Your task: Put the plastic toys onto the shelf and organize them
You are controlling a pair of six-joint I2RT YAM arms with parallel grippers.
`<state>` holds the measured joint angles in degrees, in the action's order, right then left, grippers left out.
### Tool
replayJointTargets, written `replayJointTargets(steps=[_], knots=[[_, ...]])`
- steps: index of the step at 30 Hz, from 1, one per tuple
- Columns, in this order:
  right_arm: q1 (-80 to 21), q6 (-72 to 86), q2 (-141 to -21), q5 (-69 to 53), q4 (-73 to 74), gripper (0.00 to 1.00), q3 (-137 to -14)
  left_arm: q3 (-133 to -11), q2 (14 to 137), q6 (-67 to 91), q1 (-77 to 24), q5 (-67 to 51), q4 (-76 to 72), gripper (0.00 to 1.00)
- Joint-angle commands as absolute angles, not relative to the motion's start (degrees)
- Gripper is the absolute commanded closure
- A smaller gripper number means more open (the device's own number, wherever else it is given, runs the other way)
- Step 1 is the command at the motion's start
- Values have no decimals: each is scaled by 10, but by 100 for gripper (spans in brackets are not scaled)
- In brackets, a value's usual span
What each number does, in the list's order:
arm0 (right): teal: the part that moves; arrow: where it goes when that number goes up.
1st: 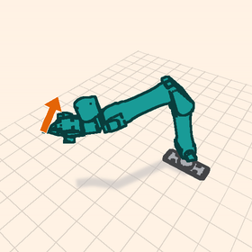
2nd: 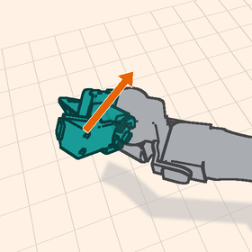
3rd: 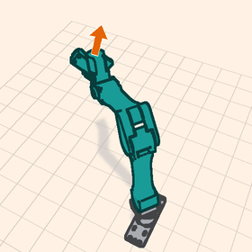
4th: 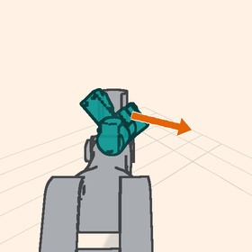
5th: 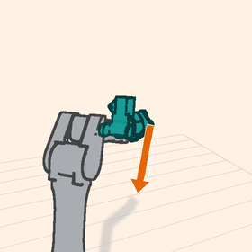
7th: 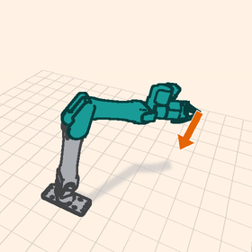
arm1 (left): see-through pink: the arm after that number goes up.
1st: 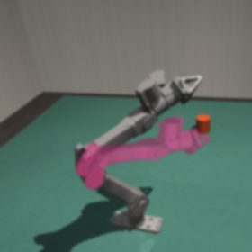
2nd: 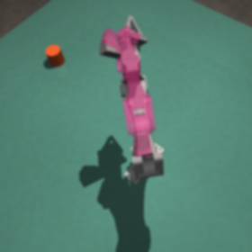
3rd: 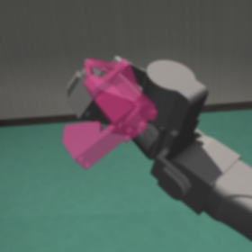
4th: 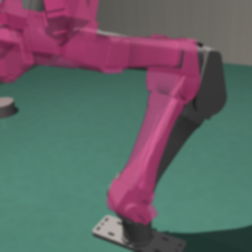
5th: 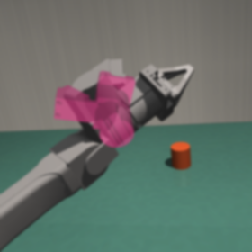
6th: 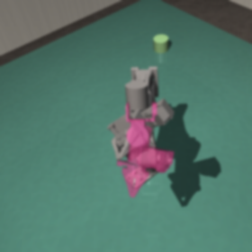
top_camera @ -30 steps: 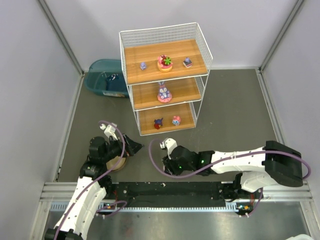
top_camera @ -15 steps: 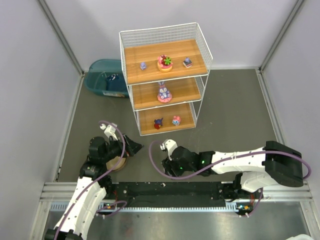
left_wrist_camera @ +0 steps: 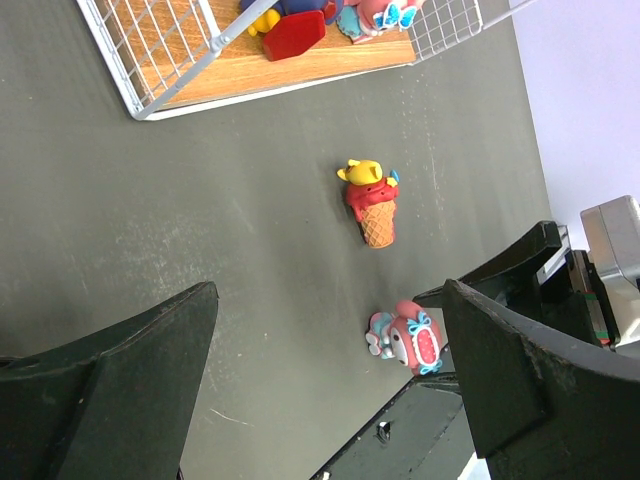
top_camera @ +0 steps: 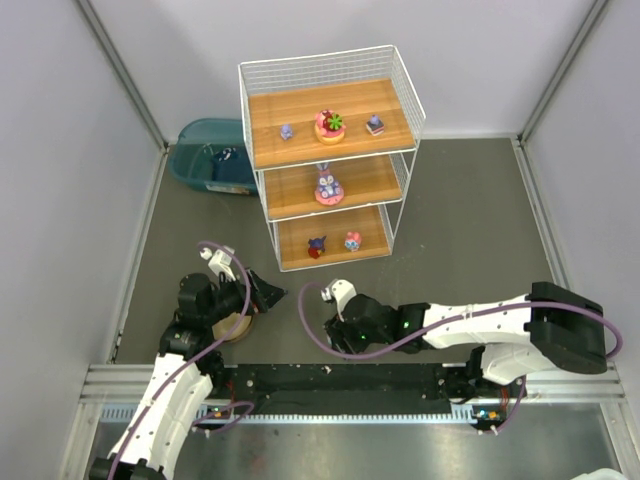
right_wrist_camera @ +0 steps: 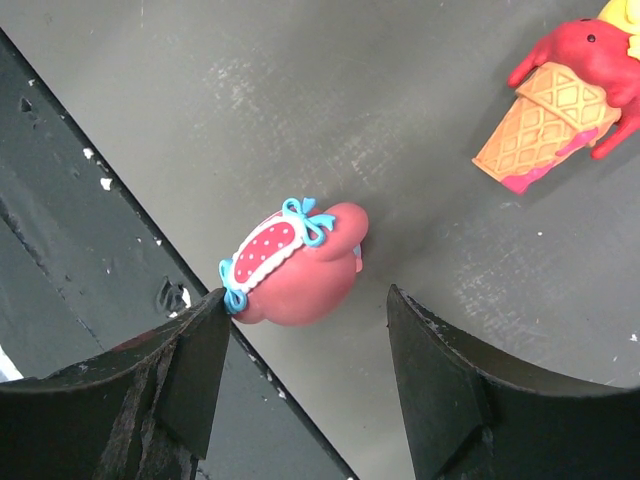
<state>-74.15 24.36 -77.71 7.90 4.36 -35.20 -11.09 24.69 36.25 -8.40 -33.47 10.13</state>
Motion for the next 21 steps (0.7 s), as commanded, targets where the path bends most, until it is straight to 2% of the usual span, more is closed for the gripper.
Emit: replayJointTargets(steps=[1,15,21], knots=[[-748,253,-763,102,49,37,-339,-128,250,357,-85,-341,77,1],[-749,279,-748,139,52,37,-311,-127,253,355,-85,-341,76,1],[-748,295,-740,163,56,33,-303,-125,252,357,-85,-340,76,1]])
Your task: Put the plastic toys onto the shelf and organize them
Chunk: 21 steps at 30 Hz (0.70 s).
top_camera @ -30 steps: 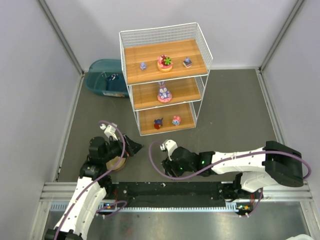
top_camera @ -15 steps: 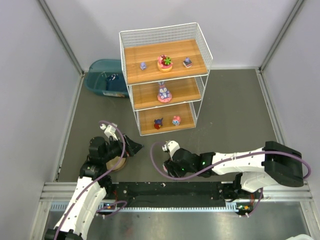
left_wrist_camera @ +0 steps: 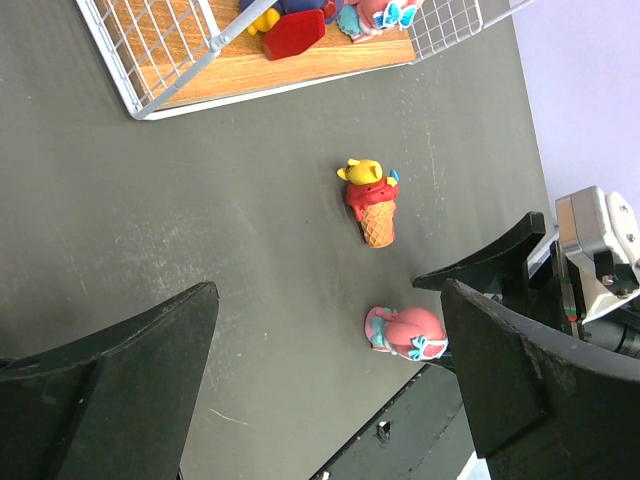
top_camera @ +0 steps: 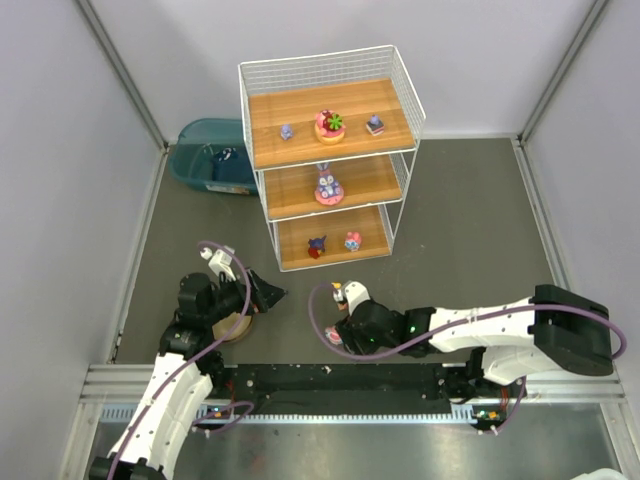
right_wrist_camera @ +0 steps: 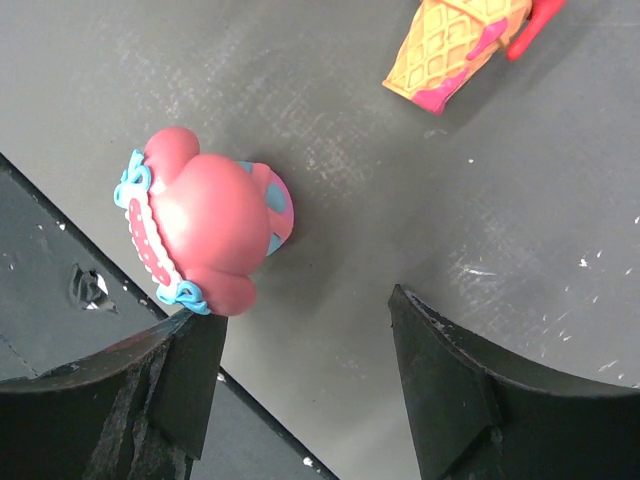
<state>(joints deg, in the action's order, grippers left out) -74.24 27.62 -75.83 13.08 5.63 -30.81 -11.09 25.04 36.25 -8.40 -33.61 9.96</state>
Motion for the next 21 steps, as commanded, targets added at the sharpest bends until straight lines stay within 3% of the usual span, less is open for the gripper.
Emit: replayJointTargets(steps=[1,12,21], knots=[[-749,296,-740,164,55,33,-302,-125,252,357,-85,-340,76,1],[-745,323,-740,197,57,24,-294,-125,251,355,-85,-339,76,1],[-730,333,-743,204,65,23,-290,-125,251,357,-85,-339,76,1]])
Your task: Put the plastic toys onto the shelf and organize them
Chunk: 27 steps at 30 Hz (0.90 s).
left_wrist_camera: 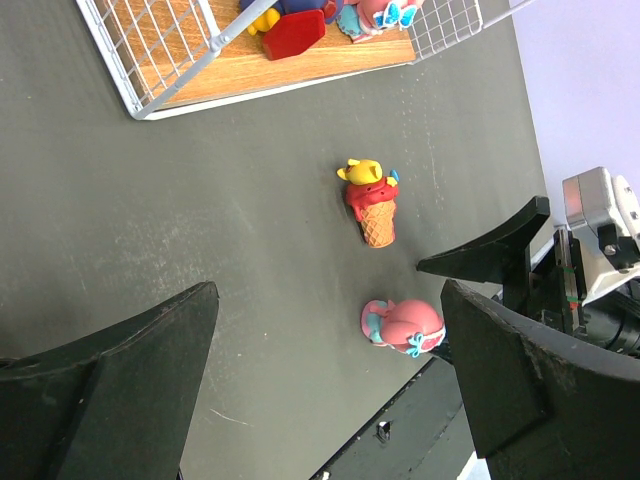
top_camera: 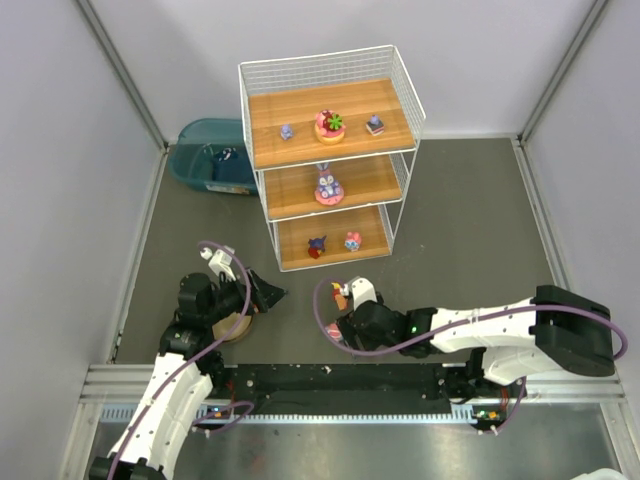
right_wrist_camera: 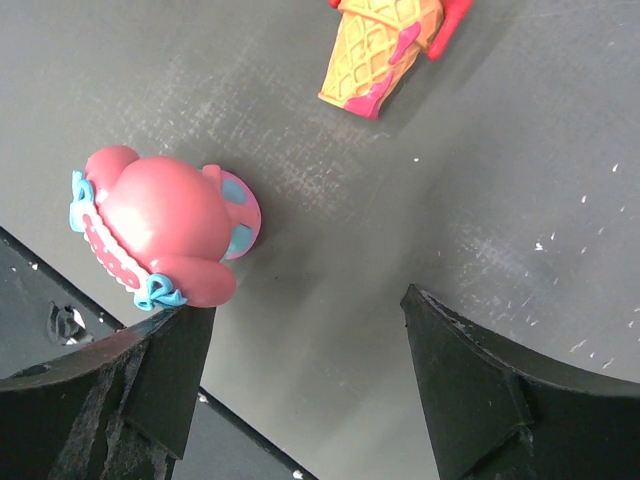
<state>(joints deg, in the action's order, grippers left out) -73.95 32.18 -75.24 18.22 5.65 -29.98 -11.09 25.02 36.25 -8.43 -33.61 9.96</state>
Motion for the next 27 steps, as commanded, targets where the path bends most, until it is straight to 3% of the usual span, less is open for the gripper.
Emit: replayJointTargets(steps=[1,27], knots=[[-730,335,-744,207,68,23,-290,-125,251,357,-85,-339,76,1],[-691,345,-773,218,79,23,-300,-130,270,352,-85,-337,69,1]])
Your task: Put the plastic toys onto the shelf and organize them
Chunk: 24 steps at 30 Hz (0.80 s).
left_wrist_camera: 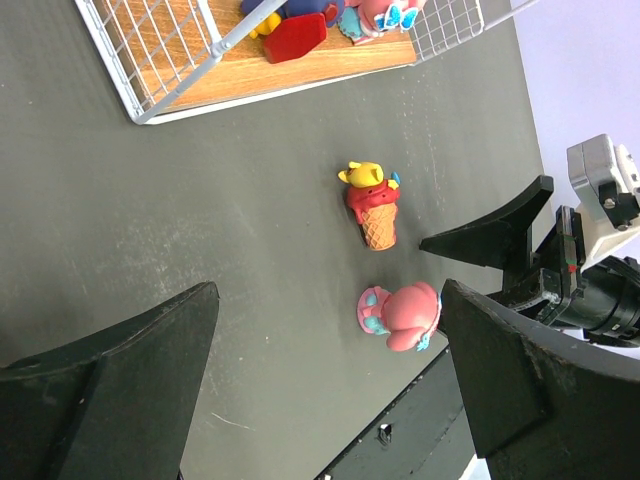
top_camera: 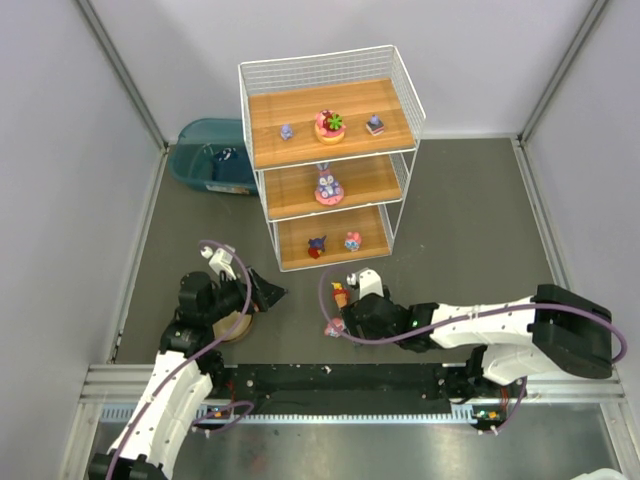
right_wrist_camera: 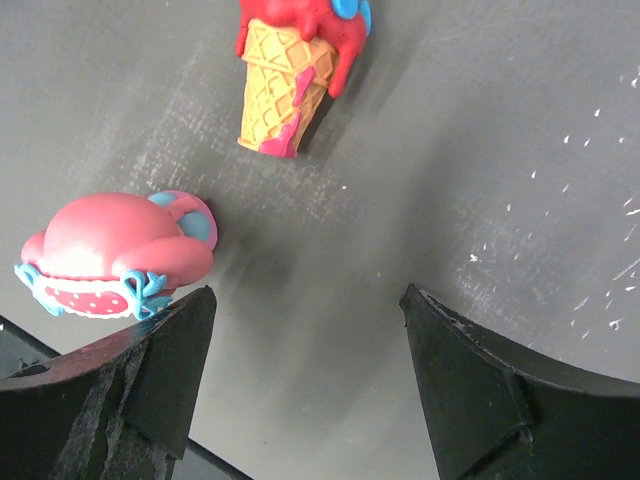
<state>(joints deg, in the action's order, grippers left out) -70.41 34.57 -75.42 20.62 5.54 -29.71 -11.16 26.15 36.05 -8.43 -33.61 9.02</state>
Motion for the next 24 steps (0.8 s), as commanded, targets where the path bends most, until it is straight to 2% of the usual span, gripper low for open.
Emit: replayJointTargets(steps=[1,16,24], knots=[[-690,345,-774,219,79,23,-302,-130,272,352,-85,-336,68,1],[-679,318,-805,214,76,23,-329,-134,278,352,-85,-336,64,1],[-679,316,-739,214,77,23,-287,-130,277,352,-85,-337,64,1]])
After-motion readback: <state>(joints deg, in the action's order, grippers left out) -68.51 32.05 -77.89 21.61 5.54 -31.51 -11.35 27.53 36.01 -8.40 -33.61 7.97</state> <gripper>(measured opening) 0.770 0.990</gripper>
